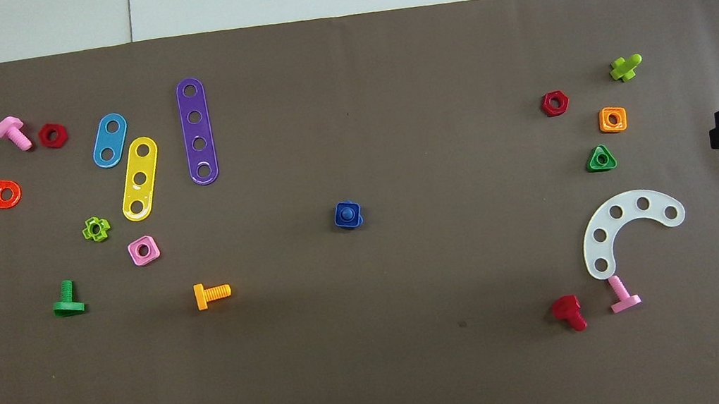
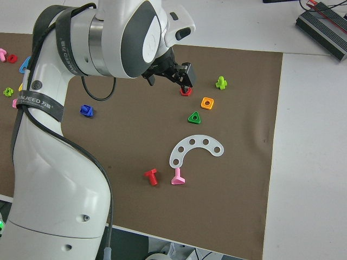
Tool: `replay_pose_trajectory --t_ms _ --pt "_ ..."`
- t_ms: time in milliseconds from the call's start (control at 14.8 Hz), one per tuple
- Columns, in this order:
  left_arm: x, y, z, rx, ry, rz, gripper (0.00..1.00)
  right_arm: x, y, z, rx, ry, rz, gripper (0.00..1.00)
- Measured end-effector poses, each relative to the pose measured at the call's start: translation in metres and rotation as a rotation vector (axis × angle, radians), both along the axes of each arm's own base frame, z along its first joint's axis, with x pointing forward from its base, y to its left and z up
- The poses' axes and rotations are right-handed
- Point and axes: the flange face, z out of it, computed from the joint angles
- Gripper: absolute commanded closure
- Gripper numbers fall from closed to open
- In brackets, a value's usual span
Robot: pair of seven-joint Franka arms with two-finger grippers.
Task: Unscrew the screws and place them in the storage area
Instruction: 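Move the left gripper over the blue nut on the bolt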
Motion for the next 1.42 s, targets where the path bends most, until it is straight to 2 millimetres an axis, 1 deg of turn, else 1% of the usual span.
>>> replay_pose_trajectory --t_ms 338,675,878,1013,1283,1418 --pt "0.0 0.0 0.0 0.0 0.001 0.0 0.0 0.0 0.0 0.0 0.0 0.0 0.0 0.0" --pt "-0.001 -0.004 -0.001 0.0 0.004 -0.008 0.0 0.0 0.0 0.0 0.0 0.0 0.0 0.0" --pt "-0.001 -0.013 -0.004 0.001 0.007 -0.025 0.0 0.0 0.0 0.0 0.0 0.0 0.0 0.0" --pt "-0.003 -0.034 -0.009 0.001 -0.006 -0.062 0.0 0.0 0.0 0.0 0.0 0.0 0.0 0.0" --pt "-0.012 -0.095 -0.023 -0.001 -0.024 -0.172 0.0 0.0 0.0 0.0 0.0 0.0 0.0 0.0" --pt "-0.017 -0.121 -0.03 -0.002 -0.025 -0.219 0.0 0.0 0.0 0.0 0.0 0.0 0.0 0.0"
